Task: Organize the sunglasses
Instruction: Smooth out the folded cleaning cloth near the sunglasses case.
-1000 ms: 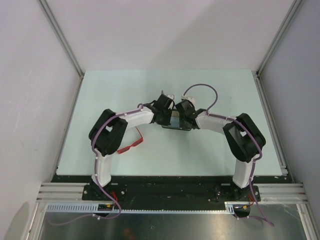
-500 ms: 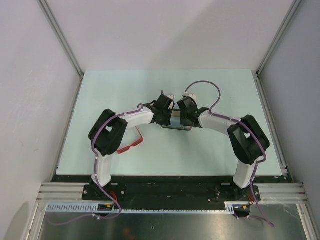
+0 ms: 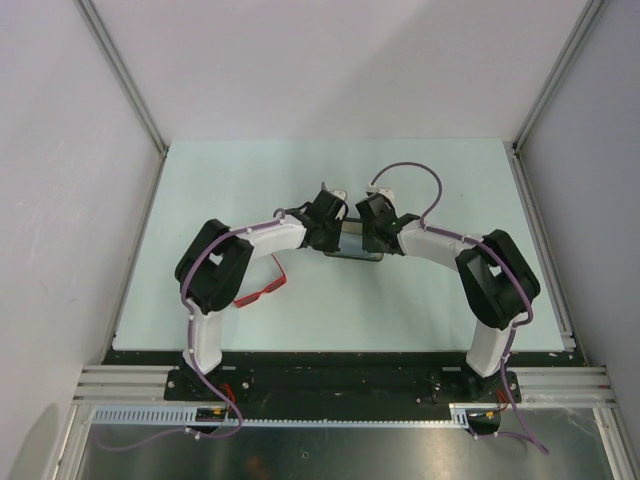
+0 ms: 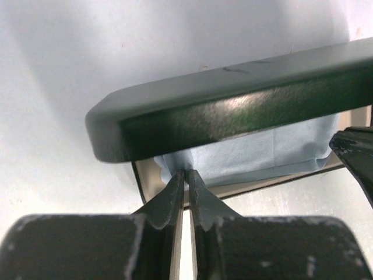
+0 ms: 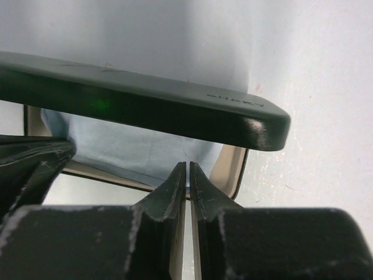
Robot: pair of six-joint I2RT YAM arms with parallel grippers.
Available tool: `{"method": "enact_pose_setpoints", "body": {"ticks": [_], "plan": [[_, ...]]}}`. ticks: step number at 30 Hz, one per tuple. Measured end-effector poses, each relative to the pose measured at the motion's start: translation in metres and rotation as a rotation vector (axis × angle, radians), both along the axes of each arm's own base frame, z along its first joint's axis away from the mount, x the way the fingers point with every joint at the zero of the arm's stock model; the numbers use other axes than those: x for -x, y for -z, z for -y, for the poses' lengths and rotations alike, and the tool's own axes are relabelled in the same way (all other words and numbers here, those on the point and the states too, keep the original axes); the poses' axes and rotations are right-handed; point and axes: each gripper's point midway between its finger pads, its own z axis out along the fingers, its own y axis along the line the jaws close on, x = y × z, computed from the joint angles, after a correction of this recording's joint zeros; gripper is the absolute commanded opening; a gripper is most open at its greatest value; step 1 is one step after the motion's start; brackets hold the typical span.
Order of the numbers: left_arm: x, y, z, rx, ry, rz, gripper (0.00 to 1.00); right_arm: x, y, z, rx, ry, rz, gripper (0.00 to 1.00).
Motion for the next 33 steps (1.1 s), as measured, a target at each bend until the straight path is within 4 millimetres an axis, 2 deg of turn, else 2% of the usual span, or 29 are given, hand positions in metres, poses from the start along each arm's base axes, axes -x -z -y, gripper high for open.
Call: {"method": "enact_pose_setpoints", "body": {"ticks": [7, 17, 23, 28, 33], "plan": [[0.001, -0.001, -0.005, -0.014, -0.011, 0.005, 0.12, 0.009, 0.026, 0.001, 0.032, -0.021, -0.07, 0.09], [0.002, -0.002, -0.007, -0.019, -0.014, 0.008, 0.32, 0.009, 0.026, 0.002, 0.039, -0.02, -0.069, 0.14], [0.001, -0.014, -0.007, -0.008, -0.016, 0.028, 0.36, 0.008, 0.026, 0.004, 0.038, -0.016, -0.071, 0.21], [-0.003, -0.034, -0.007, 0.012, -0.025, 0.069, 0.36, 0.007, 0.02, 0.005, 0.032, -0.021, -0.064, 0.31], [-0.004, -0.04, -0.006, 0.021, -0.025, 0.076, 0.24, 0.003, 0.001, 0.001, -0.009, -0.026, -0.025, 0.22]]}}
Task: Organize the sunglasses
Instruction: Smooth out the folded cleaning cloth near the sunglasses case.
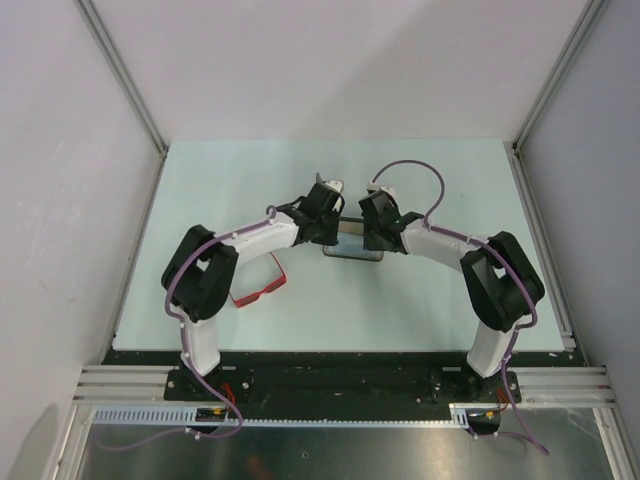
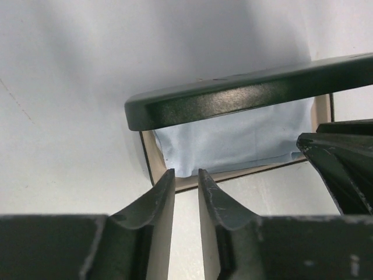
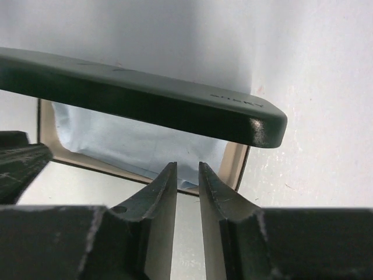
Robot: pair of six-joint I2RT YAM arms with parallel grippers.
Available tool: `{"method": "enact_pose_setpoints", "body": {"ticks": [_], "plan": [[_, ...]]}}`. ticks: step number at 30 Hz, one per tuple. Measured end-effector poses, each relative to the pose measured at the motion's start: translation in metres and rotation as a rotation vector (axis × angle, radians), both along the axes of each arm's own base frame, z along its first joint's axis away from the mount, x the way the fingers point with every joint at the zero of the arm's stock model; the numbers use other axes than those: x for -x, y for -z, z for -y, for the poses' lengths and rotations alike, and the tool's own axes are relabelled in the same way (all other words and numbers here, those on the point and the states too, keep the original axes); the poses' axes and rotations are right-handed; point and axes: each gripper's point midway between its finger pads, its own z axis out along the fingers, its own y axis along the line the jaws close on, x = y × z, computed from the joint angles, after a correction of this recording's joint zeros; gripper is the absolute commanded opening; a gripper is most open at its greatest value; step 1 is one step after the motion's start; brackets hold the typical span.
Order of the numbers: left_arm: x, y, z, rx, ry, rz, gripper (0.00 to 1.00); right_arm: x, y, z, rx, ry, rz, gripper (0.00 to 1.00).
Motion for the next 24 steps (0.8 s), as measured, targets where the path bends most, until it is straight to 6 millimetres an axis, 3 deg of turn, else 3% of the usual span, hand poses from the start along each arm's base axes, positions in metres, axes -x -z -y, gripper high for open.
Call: {"method": "enact_pose_setpoints", "body": {"ticks": [8, 15, 24], "plan": [[0.001, 0.005, 0.009, 0.026, 0.02, -0.026, 0.18, -0.003, -0.005, -0.006, -0.051, -0.017, 0.002, 0.11], [0.001, 0.025, 0.008, -0.002, 0.016, -0.056, 0.15, 0.001, 0.012, -0.009, -0.05, -0.031, -0.041, 0.08], [-0.005, 0.031, 0.005, -0.018, -0.002, -0.033, 0.15, 0.004, 0.024, -0.005, -0.028, -0.026, -0.071, 0.08]]}}
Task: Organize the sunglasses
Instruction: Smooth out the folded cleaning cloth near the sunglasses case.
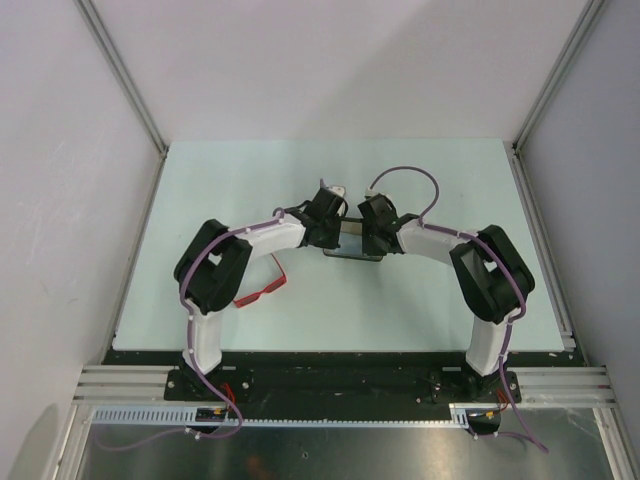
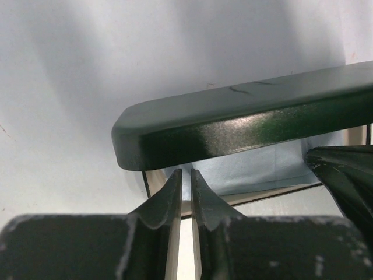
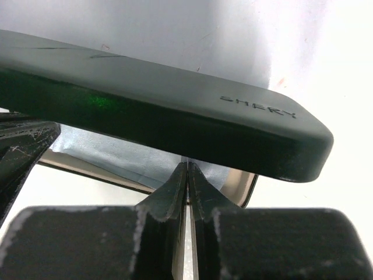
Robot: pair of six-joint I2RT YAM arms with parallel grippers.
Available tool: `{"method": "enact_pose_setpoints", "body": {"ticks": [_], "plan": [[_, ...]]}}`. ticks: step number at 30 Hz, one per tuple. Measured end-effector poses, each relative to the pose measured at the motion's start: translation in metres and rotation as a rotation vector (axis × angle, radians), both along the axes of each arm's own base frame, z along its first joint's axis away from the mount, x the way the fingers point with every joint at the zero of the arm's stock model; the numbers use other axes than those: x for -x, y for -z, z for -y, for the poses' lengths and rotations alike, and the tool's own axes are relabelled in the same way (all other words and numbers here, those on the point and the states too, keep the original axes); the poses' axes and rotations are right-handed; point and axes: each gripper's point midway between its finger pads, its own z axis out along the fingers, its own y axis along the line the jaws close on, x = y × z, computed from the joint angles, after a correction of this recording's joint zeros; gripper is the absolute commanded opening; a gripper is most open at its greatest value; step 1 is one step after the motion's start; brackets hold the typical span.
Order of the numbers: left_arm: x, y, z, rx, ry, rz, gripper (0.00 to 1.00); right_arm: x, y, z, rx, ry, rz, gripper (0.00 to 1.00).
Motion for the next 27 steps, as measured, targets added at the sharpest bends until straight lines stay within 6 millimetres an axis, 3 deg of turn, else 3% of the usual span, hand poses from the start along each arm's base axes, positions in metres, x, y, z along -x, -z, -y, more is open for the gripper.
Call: {"method": "enact_pose_setpoints", "body": {"ticks": [14, 27], "plan": [[-0.0005, 0.0093, -0.0059, -0.025, -0.015, 0.006, 0.15, -0.0028, 0.0001, 0.0051, 0.011, 0.014, 0.005, 0.09], [-0.0025, 0.0086, -0.0071, -0.025, -0.019, 0.036, 0.22, -0.0035, 0.0, 0.0074, 0.022, 0.014, 0.012, 0.15]]}}
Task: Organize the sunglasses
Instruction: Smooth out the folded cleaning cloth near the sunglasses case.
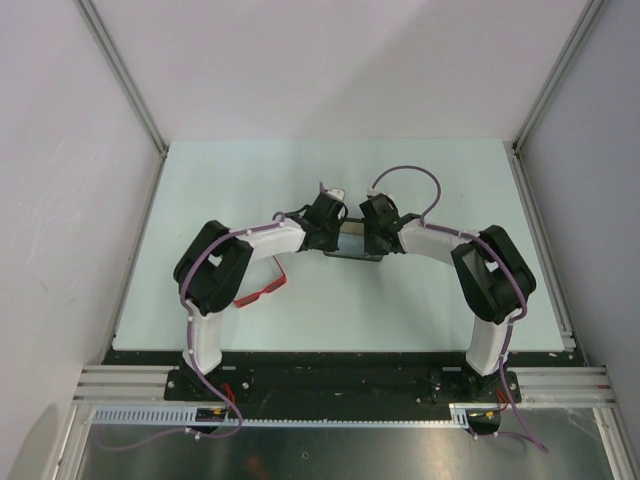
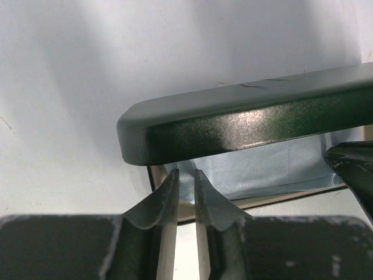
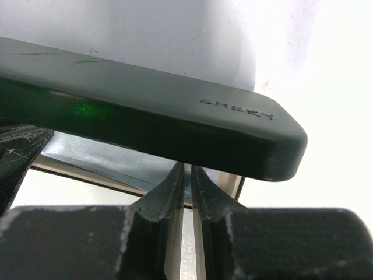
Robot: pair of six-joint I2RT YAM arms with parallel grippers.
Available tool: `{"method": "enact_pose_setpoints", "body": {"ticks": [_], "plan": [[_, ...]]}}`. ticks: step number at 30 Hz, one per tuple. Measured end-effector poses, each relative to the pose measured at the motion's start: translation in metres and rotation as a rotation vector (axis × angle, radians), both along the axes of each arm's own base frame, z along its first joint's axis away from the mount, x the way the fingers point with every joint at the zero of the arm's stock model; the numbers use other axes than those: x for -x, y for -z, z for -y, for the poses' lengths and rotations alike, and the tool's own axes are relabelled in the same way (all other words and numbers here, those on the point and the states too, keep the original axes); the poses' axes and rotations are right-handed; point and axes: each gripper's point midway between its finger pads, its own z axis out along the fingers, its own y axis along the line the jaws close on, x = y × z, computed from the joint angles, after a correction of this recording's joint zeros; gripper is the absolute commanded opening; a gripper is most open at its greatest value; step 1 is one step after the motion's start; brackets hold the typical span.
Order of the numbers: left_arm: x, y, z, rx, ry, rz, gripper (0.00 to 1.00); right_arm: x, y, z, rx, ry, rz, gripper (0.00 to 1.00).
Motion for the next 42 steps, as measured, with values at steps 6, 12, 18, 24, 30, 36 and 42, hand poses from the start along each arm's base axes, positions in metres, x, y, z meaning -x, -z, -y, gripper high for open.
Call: {"method": "enact_pose_setpoints", "body": {"ticks": [6, 12, 18, 24, 30, 36, 42], "plan": [[0.004, -0.003, -0.004, -0.006, -0.002, -0.003, 0.23, 0.0, -0.014, 0.003, -0.012, 0.0, 0.025, 0.15], [0.003, -0.023, -0.003, 0.018, -0.002, 0.025, 0.25, -0.005, -0.047, 0.0, -0.065, -0.004, 0.092, 0.16], [0.004, -0.03, 0.0, 0.041, 0.009, 0.027, 0.2, -0.002, -0.048, -0.006, -0.092, -0.025, 0.078, 0.11], [0.008, -0.03, 0.006, 0.067, 0.027, 0.006, 0.13, 0.004, -0.032, -0.011, -0.1, -0.043, 0.028, 0.04], [0.012, -0.014, 0.009, 0.065, 0.04, -0.031, 0.11, 0.009, -0.014, -0.012, -0.094, -0.051, -0.021, 0.02], [0.014, -0.001, 0.008, 0.051, 0.042, -0.055, 0.1, 0.012, -0.005, -0.008, -0.075, -0.046, -0.05, 0.01], [0.013, 0.001, 0.008, 0.051, 0.041, -0.053, 0.09, 0.013, -0.002, -0.004, -0.067, -0.038, -0.062, 0.01]]}}
